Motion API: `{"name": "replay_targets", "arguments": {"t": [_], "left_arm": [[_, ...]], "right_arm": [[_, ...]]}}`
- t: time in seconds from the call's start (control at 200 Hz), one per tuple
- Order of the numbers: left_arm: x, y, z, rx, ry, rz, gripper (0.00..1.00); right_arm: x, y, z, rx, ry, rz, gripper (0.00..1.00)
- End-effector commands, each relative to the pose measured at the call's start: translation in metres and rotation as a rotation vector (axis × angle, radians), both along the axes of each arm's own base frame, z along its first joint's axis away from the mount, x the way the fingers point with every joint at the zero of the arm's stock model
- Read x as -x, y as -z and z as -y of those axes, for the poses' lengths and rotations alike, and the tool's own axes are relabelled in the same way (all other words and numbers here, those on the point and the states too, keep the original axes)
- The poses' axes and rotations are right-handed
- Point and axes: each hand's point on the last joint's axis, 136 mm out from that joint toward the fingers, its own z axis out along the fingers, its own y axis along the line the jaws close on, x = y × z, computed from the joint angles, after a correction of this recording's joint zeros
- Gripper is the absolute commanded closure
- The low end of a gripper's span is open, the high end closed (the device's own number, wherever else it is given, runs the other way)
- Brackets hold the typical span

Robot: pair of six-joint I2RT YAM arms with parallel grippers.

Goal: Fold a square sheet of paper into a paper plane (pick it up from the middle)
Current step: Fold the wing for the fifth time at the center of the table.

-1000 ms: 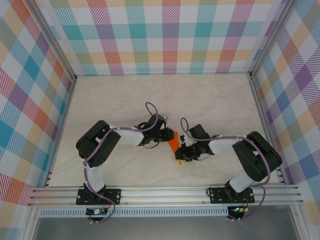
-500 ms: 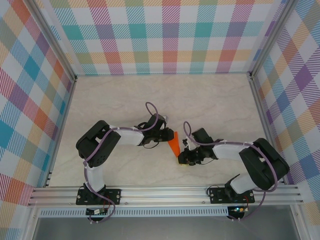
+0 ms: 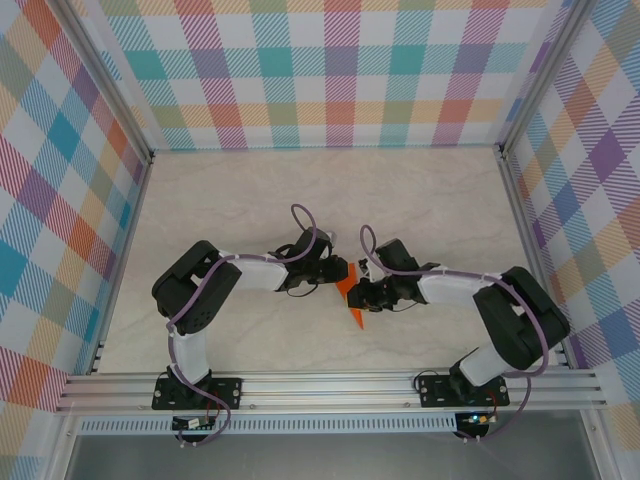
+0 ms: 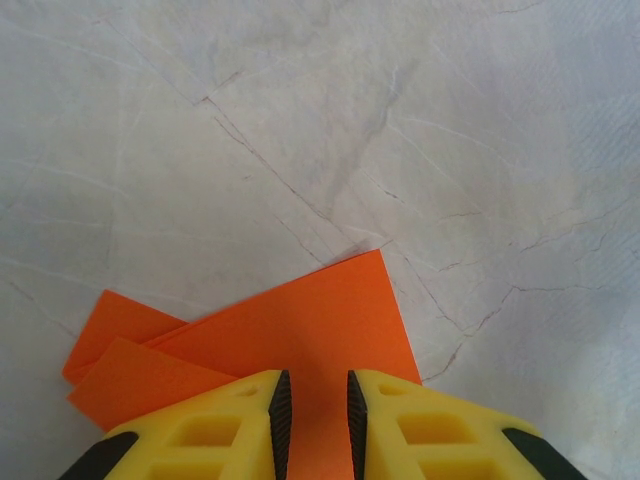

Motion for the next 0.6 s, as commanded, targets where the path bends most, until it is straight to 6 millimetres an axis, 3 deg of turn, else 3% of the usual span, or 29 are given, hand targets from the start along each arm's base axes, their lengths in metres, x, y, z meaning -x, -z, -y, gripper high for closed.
{"name": "replay_targets", "arguments": {"t": [0.0, 0.26, 0.44, 0.595], "left_arm": [[0.019, 0.037, -0.016, -0.098, -0.001, -0.089, 0.74], [0.014, 0.016, -0.009, -0.048, 0.034, -0.032, 0.69], [0.004, -0.014, -0.013, 0.002, 0.015, 0.039, 0.63], [0.003, -0.018, -0.015, 0.02, 0.012, 0.067, 0.61]], "right_arm": [[0.0, 0.018, 0.002, 0.042, -0.005, -0.028, 0.8], [0.018, 0.057, 0.019, 0.109, 0.027, -0.11, 0.88], [0.022, 0.058, 0.019, 0.099, 0.02, -0.112, 0.9], [0.021, 0.055, 0.017, 0.091, 0.017, -0.11, 0.9]]}}
